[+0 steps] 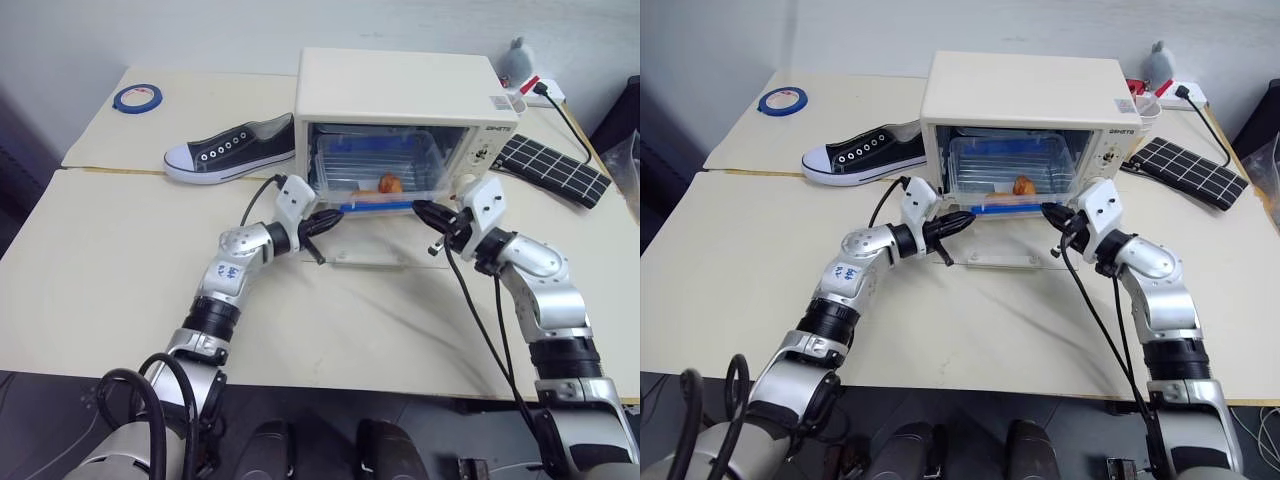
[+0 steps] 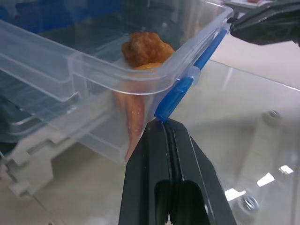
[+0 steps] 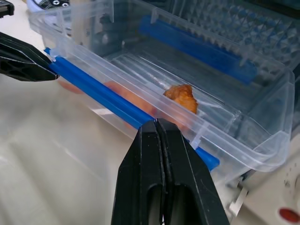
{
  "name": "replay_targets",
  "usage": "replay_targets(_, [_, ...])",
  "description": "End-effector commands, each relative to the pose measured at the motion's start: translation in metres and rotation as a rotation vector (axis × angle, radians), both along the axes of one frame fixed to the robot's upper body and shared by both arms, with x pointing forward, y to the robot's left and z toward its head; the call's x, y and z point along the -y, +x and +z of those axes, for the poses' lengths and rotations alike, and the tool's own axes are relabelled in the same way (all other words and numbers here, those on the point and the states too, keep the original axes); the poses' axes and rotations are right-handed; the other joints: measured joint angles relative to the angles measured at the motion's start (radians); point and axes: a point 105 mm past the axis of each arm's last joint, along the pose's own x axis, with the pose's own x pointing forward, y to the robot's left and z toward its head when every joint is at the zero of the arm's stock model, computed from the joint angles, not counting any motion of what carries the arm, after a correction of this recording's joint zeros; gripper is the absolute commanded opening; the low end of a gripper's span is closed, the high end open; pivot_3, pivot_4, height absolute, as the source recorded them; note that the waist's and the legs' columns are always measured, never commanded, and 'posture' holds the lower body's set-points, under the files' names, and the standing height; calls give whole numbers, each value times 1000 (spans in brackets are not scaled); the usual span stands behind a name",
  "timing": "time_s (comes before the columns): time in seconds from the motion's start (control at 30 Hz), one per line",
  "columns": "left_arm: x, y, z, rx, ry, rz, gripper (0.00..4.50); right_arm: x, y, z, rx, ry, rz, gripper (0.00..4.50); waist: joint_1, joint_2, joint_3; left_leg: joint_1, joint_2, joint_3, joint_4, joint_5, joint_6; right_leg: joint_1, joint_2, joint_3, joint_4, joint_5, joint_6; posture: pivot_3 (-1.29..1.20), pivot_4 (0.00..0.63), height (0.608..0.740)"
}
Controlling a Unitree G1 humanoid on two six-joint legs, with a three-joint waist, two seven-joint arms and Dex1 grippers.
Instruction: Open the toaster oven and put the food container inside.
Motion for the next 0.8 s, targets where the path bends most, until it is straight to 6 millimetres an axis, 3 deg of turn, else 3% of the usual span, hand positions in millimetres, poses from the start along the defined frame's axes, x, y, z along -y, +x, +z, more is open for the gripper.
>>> replay_targets(0.03, [6, 12, 21, 76, -48, 50, 0, 3, 19, 15, 65, 41, -50, 32, -2, 0, 0, -2, 0, 0, 1, 0, 0, 0, 0, -1, 0, 0, 0, 0, 150, 740])
replay_targets(0.27, [-4, 41, 34, 77, -129, 240, 0, -6, 43, 18, 74, 71, -66, 32, -9, 0, 0, -11, 1, -3, 8, 0, 0, -2, -1, -10, 1, 0, 0, 0, 150, 740])
replay_targets(0.47, [-7, 43, 28, 81, -88, 247, 0, -6, 40, 15, 58, 50, -10, 32, -22, 0, 0, -11, 0, -4, 7, 0, 0, -2, -1, -13, 1, 0, 0, 0, 150, 740])
replay_targets(0.6, [-14, 16, 23, 99, -7, 41, 0, 12, 11, 15, 46, 24, 60, 32, -25, 0, 0, -11, 0, -4, 7, 0, 0, -2, -1, -14, 0, 0, 0, 0, 150, 740])
replay_targets(0.7, [-37, -7, 22, 91, 29, -27, 0, 26, -15, 14, 28, 9, 94, 32, -26, 2, 1, -11, 1, -3, 6, 0, 0, -3, -1, -14, 0, 0, 0, 0, 150, 740])
replay_targets(0.8, [-71, -34, 28, 72, -7, -78, 0, 53, -32, -2, -47, -31, 51, 32, -27, 3, 1, -11, 3, -4, 7, 0, 0, -3, -1, -12, 1, 0, 0, 0, 150, 740])
